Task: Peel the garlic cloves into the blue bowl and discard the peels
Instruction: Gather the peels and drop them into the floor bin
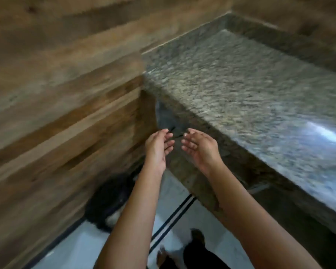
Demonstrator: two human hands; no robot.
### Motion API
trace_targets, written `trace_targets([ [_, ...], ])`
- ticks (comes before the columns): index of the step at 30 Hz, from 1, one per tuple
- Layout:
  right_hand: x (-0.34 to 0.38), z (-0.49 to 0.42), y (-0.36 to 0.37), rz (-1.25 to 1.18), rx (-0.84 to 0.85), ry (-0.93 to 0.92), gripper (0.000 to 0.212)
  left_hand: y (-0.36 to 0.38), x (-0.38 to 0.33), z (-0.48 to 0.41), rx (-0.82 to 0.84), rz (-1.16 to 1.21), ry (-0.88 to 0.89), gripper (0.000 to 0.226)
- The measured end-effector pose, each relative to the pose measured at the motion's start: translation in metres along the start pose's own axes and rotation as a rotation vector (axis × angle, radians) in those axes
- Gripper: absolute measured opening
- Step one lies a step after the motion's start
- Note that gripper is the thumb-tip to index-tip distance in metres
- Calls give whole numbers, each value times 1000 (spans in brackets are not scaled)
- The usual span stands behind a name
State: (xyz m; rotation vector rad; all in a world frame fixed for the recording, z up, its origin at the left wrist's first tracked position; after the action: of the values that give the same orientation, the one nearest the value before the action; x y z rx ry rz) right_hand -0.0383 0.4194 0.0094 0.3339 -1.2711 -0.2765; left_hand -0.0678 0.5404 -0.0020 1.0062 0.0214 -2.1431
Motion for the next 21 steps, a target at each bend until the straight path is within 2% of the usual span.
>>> trace_targets([
  [6,131,28,-159,-128,-318,-278,10,197,60,70,400,-256,42,20],
  [12,203,64,-333,-91,-566,-414,10,351,175,134,645,-441,-69,14],
  [16,218,72,-432,82,-690,-350,13,410,243,159,686,-545,-170,15],
  [21,213,75,-516,421,-832,-215,10,437,280,157,612,-643,-163,16],
])
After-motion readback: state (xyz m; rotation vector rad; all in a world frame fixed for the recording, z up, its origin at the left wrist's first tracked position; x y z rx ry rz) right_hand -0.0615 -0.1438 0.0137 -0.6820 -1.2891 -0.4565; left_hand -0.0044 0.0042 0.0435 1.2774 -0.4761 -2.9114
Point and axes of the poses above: each hand's wrist, its own z-axis away from the middle knuckle, its own y-axis out of the palm, x = y × z, the point moved 4 cm from there along -z, towards the middle knuckle, and after that the axes turned 12 degrees about -y, right-handed, at the moved point
